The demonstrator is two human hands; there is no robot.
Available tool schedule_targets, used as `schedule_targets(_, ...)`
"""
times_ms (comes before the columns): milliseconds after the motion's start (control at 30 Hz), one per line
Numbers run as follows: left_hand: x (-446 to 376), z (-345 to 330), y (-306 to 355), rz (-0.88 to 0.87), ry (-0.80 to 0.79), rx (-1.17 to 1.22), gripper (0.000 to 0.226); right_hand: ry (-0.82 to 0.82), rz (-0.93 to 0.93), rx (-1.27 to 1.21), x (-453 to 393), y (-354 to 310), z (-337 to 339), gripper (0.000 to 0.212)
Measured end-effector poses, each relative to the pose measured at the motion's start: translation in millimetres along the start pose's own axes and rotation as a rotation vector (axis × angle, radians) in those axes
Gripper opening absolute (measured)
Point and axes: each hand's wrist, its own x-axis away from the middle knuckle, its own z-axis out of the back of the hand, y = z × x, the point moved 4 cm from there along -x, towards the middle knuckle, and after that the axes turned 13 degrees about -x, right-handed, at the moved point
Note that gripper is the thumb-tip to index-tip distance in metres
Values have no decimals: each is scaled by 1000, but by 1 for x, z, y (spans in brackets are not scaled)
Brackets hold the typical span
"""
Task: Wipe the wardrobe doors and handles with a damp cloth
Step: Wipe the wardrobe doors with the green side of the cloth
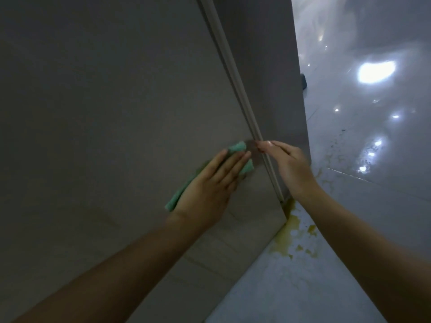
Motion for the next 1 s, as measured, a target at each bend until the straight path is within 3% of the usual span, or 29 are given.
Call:
schedule_targets(100, -24, 5, 7, 38, -8, 16, 56, -5, 1, 19, 0, -7, 0, 26)
schedule_targets(233, 0, -1, 48, -97, -66, 51, 58, -23, 61, 72, 3, -4, -1, 21)
schedule_targets(400, 42, 3, 11, 136, 14, 162, 55, -19, 204, 216, 18, 25, -8, 30)
schedule_targets(567, 24, 7, -12, 358, 33, 136, 56, -2, 307, 285, 19, 33, -12, 42)
schedule_targets(833, 82, 12, -11, 331, -14, 150, 61, 57, 279, 333, 29, 44, -21, 60)
schedule_targets(1000, 70, 21, -72, 657, 136, 122, 46, 148, 322, 462, 39, 36, -34, 65)
